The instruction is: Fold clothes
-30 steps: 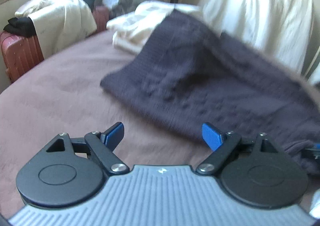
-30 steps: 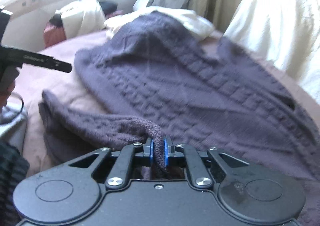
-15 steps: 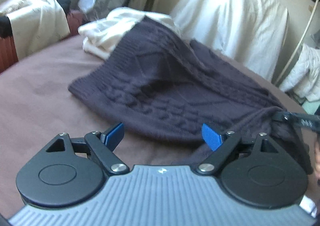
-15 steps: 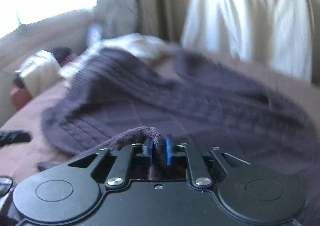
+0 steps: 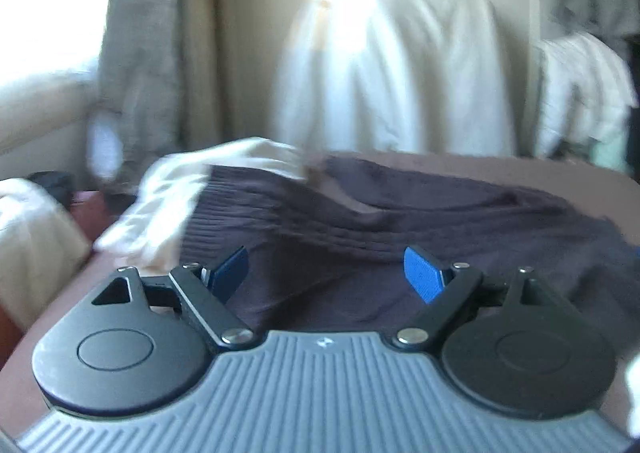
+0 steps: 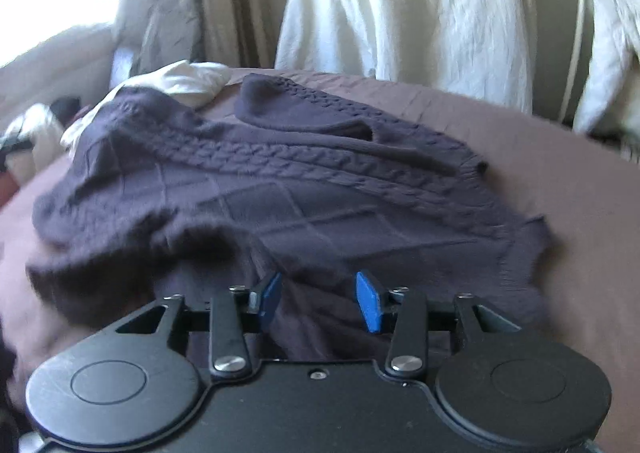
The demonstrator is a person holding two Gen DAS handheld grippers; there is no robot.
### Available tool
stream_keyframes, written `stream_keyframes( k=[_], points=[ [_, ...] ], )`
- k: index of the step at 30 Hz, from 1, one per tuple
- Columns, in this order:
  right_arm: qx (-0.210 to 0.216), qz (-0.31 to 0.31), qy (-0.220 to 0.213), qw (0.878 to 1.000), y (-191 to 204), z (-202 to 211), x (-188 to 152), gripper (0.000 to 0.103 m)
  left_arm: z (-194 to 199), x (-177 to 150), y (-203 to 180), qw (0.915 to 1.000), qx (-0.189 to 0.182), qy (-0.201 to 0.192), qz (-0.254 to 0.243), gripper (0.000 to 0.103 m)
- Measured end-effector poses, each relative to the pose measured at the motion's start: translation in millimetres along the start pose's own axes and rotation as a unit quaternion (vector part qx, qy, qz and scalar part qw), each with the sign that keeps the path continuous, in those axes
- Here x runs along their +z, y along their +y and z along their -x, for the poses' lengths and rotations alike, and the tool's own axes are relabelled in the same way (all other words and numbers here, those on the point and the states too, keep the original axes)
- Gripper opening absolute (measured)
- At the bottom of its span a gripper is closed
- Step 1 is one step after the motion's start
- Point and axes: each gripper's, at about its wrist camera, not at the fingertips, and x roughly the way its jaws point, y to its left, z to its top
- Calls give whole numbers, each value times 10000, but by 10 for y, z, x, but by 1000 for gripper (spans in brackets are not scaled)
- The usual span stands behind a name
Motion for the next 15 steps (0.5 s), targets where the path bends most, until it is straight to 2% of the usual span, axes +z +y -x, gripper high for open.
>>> stream_keyframes(
  k=[3,5,7,8,10,11,12,13,14,15],
  points=[
    [197,218,7,9996,-77,94,-160,55,-174,-33,-266,9936,-729,524,-684,86],
    [406,239,55,9989,-82,66,-242,61,-281,-113,-501,9809,-1084,927,-1323,91],
    [439,256,88,9987,-54,-8,-310,67,-372,-264,-774,9608,-1243,1313,-2100,96],
    [398,262,102,9988,-34,-59,-342,68,-405,-345,-906,9504,-1205,1463,-2465,96],
    [237,268,108,9993,4,-170,-416,68,-506,-579,-1156,9250,-792,1688,-3310,96],
    [145,277,90,9995,21,-224,-445,58,-564,-701,-1254,9109,-513,1767,-3694,96],
    [94,283,72,9995,31,-255,-460,35,-635,-809,-1306,8985,-217,1887,-3957,74],
    [80,198,51,9998,17,-264,-458,9,-699,-851,-1310,8931,4,2075,-3990,9],
    [65,101,-1,9999,-3,-259,-454,9,-761,-884,-1308,8881,213,2271,-3990,14],
    [64,-35,-181,9998,-42,-192,-434,9,-761,-841,-1276,8946,306,2257,-3845,12]
  ],
)
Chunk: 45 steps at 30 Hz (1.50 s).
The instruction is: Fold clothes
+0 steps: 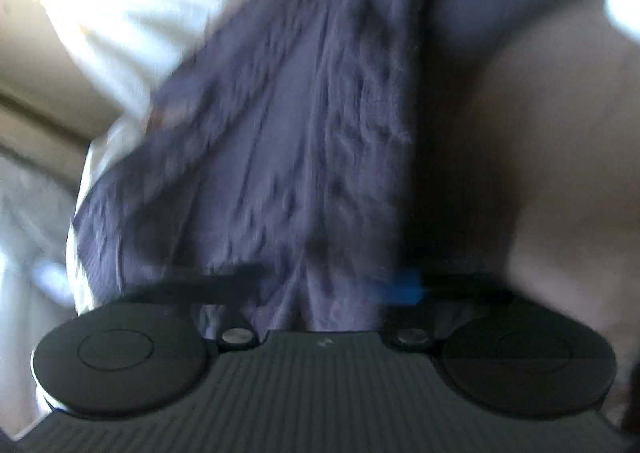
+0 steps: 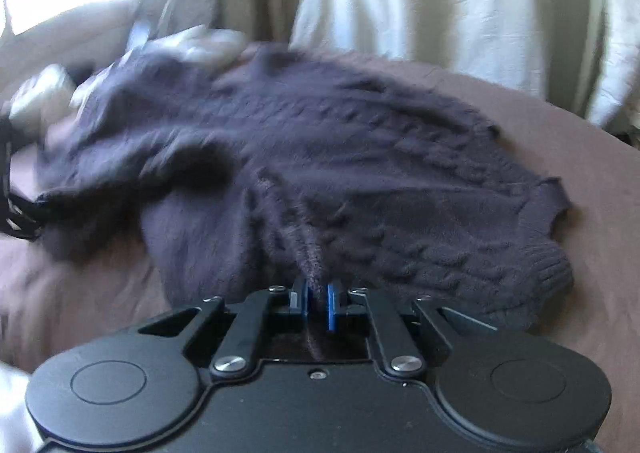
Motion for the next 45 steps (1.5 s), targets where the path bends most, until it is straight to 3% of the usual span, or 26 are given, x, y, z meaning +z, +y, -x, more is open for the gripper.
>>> stream_keyframes(
  k=[4,7,9,13,17,18,20,23,25,26,28,31,33,35,36,38,39,40,41,42,43,45],
  points=[
    [394,-320,-543,9972,-148,399,160,9,320,61,391,9969,213,-404,642,11],
    [532,-296,-612,9963,-229,599,254,9,593,180,693,9916,659,-748,824,11],
    [517,-172,-542,9970,-269,637,286,9,711,297,903,9881,749,-914,983,11],
    [779,109,147,9968,-313,465,349,9,610,594,1226,9876,685,-865,1117,13],
    [859,348,1231,9881,-313,123,414,9,1,925,1467,9899,274,-486,1301,23],
    [743,296,1374,9873,-341,34,424,9,-151,996,1463,9893,408,-401,1341,30],
    [378,154,1530,9874,-403,-126,441,9,-440,1079,1456,9833,802,-345,1597,32],
    [-303,315,1503,9877,-371,-282,417,12,-706,1083,1500,9642,1017,-448,2407,31],
    [-658,372,1370,9877,-346,-325,382,20,-825,1021,1551,9496,861,-560,2963,39],
    [-827,332,1320,9872,-345,-321,357,33,-869,977,1563,9422,753,-582,3213,43],
    [-1448,295,1219,9815,-333,-277,296,53,-970,883,1567,9373,438,-419,3432,56],
    [-2454,407,827,9650,-276,-52,166,56,-1122,748,1540,9351,29,-114,3543,62],
    [-2222,106,557,9733,-293,186,64,56,-1190,671,1504,9336,-279,0,3574,72],
    [-1327,-653,363,9883,-402,393,-49,56,-1270,617,1470,9245,-680,75,3749,74],
    [-875,-1057,319,9900,-470,457,-102,57,-1310,590,1453,9191,-883,111,3839,74],
    [-112,-1955,387,9799,-627,464,-205,60,-1376,571,1401,9110,-1094,-6,3977,67],
    [243,-2406,434,9693,-706,455,-259,62,-1382,596,1347,9183,-953,-95,3841,49],
    [472,-2881,527,9550,-789,399,-324,63,-1366,654,1265,9335,-640,-87,3528,27],
    [635,-3281,575,9407,-857,336,-392,64,-1347,718,1179,9475,-303,-66,3184,17],
    [749,-3590,621,9282,-907,267,-444,64,-1328,781,1093,9591,34,-45,2831,13],
    [790,-3819,652,9185,-933,210,-487,64,-1268,822,1023,9647,310,-80,2613,12],
    [729,-4019,577,9110,-931,123,-511,65,-1098,876,900,9692,929,-245,2266,12]
  ],
)
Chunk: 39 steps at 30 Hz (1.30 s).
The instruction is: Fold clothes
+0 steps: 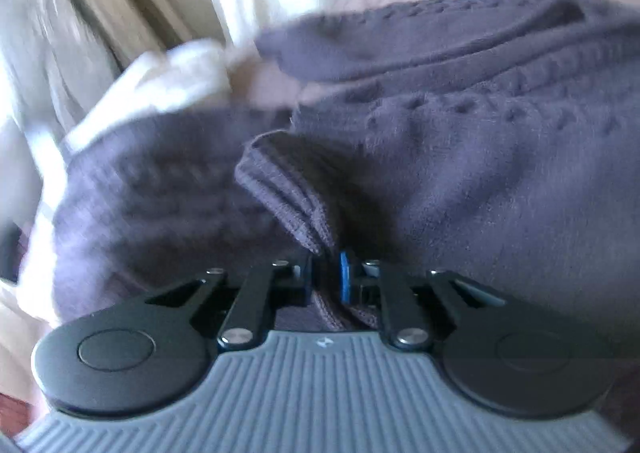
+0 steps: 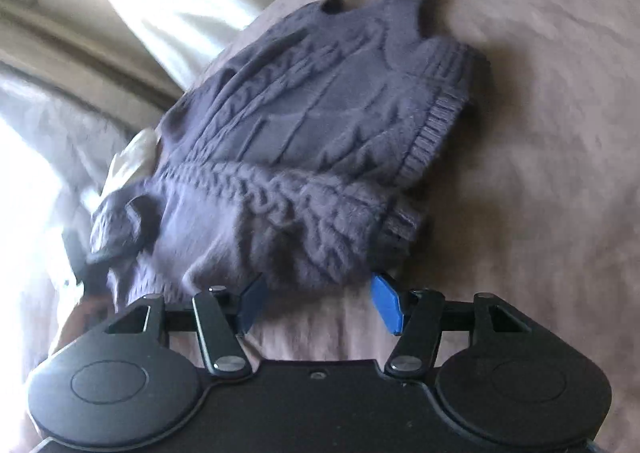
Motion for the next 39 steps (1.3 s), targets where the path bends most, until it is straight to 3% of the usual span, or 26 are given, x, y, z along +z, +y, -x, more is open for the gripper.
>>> stream_keyframes(
  k=[2,3,5,6,7,8,10,12,13,16,20,23,26,32,34,37,39],
  points=[
    [-10,-81,-228,9997,-25,-67,13,70,191,-10,-49,9982,504,-307,-81,13],
    [-12,-140,-366,9992,-46,-101,17,71,263,-17,-38,9980,547,-305,34,18],
    [-39,-261,-539,9982,-87,-218,-11,72,347,-58,40,9987,145,-99,481,30],
    [-24,-242,-644,9976,-100,-240,-35,71,362,-90,70,9977,-163,54,661,49],
    [-44,-149,-806,9966,-96,-234,-70,65,368,-141,81,9961,-470,176,731,61],
    [-156,-60,-913,9957,-79,-218,-87,48,374,-194,89,9935,-774,292,785,62],
    [-251,111,-1170,9928,-14,-90,-120,23,409,-326,75,9915,-969,493,717,62],
    [-323,348,-1432,9886,99,103,-155,18,472,-451,82,9934,-835,536,570,62],
    [-635,782,-1454,9842,270,195,-180,17,503,-508,94,9943,-763,557,503,62],
    [-1192,1486,-1399,9717,548,352,-276,16,501,-634,145,9897,-760,1117,470,62],
    [-1941,1588,-1015,9627,307,10,-245,15,723,-746,265,9847,-1021,1237,687,62],
    [-1795,1408,-1101,9674,164,-36,-298,16,888,-777,346,9835,-1196,1163,693,65],
    [-1876,1713,-1132,9606,214,0,-363,20,898,-752,325,9861,-1186,1076,439,68],
    [-1580,1363,-1280,9696,65,43,-348,27,864,-636,198,9929,-590,1036,-42,72],
    [-1506,1415,-1254,9703,63,68,-347,29,912,-578,193,9952,-612,756,-111,76],
    [-1550,1702,-1272,9648,218,251,-332,33,968,-480,174,9965,-702,422,-167,82],
    [-1900,2064,-1449,9488,407,414,-298,39,1042,-397,128,9960,-864,86,-193,94]
  ],
)
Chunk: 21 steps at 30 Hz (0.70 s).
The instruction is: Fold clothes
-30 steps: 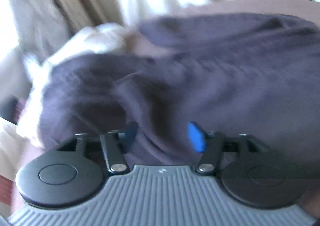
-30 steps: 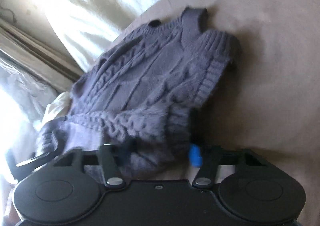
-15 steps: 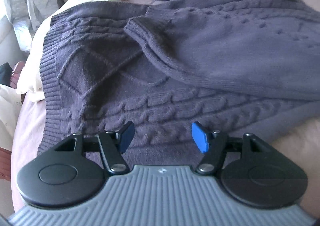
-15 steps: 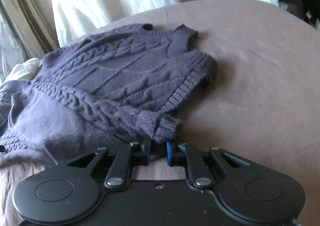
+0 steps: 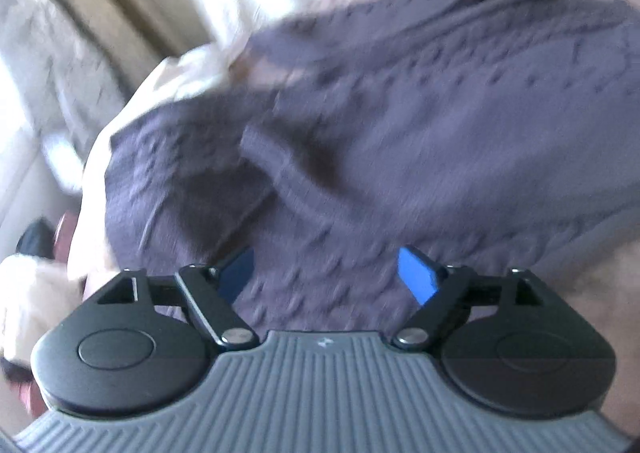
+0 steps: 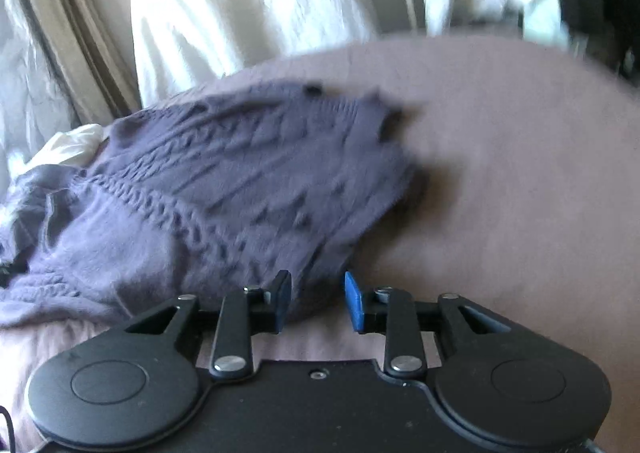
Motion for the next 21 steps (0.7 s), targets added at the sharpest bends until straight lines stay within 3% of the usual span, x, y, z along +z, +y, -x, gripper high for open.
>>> stream_keyframes(
  k=[2,4,7,12,15,16,18,20,21],
  points=[
    [-554,589,-305,9963,125,183,182,62,67,93,-56,9994,-174,-291,5,97],
    [-670,1019,-346,9919,207,277,397,63,83,187,-76,9984,-333,-438,88,97],
    [11,1390,-45,9903,311,234,745,63,19,268,4,9971,-404,-465,446,97],
    [757,1574,460,9836,645,160,1566,63,-102,300,227,9923,-462,-366,1086,93],
    [866,922,971,9872,815,-111,2231,74,-152,480,400,9871,-470,-568,1424,90],
    [899,610,1248,9862,835,-286,2409,79,-188,572,459,9847,-539,-634,1530,90],
    [740,365,1922,9779,932,-703,2697,80,-301,771,577,9809,-671,-651,1707,90],
    [222,950,2160,9715,1170,-1058,2888,81,-469,950,677,9795,-700,-562,1804,91],
    [280,1340,2025,9697,1289,-1201,2949,81,-545,986,704,9782,-689,-530,1887,92]
  ],
)
